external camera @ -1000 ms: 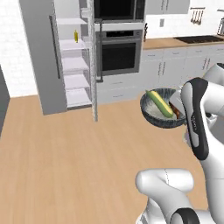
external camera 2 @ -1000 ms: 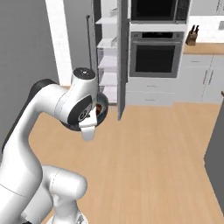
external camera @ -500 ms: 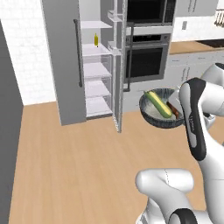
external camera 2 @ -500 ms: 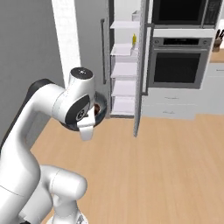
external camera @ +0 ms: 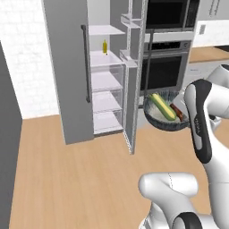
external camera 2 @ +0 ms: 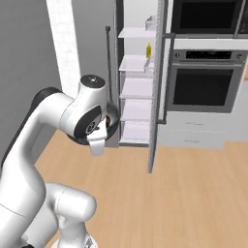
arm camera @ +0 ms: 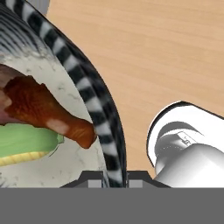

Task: Pick the chicken drumstick and corn from their plates and place them in the bowl. Then put the bowl in the fridge.

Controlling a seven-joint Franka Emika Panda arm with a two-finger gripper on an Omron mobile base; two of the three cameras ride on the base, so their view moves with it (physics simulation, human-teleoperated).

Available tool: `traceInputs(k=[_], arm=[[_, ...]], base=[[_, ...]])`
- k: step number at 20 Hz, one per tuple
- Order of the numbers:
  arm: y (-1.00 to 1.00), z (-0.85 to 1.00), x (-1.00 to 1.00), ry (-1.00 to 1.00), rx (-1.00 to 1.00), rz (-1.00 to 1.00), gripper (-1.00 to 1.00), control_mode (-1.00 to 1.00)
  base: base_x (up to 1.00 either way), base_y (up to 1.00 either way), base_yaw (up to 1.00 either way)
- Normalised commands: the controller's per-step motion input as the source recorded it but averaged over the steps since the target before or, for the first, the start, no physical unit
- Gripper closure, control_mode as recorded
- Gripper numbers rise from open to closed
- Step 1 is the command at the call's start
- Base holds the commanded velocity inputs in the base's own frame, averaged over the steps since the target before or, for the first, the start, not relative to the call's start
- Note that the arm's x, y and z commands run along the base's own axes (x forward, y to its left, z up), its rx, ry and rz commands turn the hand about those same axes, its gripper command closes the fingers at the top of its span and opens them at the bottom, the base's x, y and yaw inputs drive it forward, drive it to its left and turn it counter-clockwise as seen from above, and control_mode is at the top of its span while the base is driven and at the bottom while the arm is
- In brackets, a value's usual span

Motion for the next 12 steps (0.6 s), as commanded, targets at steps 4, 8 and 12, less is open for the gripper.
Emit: traceInputs(k=[4, 8, 12], arm=[[0.0, 0.0, 0.0, 0.0, 0.0, 0.0, 1.0, 1.0], [0.0, 0.0, 0.0, 0.0, 0.0, 0.0, 1.0, 1.0], [0.0, 0.0, 0.0, 0.0, 0.0, 0.0, 1.0, 1.0]], base=[[1.0, 0.39, 0.0], [1.0, 0.26, 0.0], [1.0, 0.12, 0.0]])
